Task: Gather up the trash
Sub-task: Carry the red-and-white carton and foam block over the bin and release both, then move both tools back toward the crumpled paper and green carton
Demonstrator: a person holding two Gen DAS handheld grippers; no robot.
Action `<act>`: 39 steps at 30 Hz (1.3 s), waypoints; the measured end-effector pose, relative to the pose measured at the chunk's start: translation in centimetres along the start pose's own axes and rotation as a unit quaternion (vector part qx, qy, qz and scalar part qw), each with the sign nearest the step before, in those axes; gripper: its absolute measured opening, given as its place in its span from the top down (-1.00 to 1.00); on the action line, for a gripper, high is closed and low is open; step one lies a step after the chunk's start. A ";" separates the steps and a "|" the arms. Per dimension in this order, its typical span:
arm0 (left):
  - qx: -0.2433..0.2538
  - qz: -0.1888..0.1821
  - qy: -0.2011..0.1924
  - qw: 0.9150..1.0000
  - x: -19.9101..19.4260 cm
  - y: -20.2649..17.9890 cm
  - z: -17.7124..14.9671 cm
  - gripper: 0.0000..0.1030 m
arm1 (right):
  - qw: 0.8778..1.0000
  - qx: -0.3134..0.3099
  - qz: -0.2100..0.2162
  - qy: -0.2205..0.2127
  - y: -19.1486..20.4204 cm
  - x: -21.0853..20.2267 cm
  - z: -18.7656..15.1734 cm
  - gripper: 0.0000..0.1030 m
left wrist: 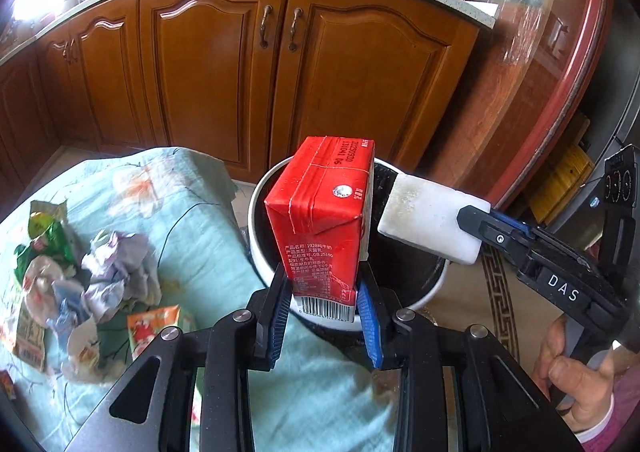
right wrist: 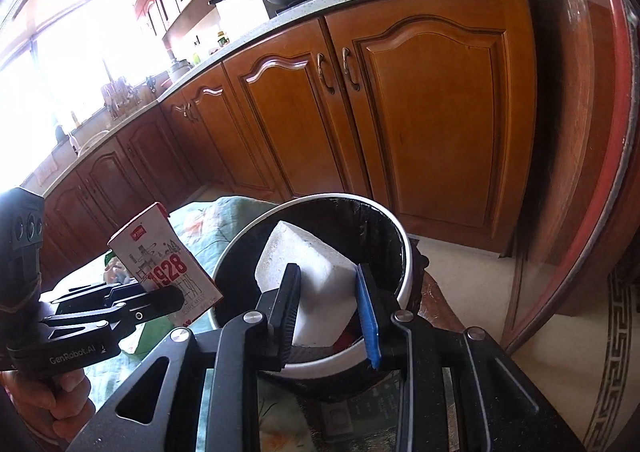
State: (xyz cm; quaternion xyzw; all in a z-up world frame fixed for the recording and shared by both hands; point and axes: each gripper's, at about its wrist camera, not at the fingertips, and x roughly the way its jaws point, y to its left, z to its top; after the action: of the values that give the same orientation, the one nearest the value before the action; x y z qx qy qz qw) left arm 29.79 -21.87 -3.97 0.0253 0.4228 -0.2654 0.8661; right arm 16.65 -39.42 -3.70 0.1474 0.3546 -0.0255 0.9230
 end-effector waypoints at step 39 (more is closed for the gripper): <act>-0.121 0.017 -0.052 0.991 -5.8 6.6 -7.7 -0.28 | 0.997 0.031 0.071 0.030 4.7 0.4 -3.7 -0.64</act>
State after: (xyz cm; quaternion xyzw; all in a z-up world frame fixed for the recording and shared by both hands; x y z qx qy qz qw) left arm 24.53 -11.62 -5.75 -0.0865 0.4059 -0.1987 0.8879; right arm 15.31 -33.80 -5.35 0.2010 0.3700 0.0335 0.9064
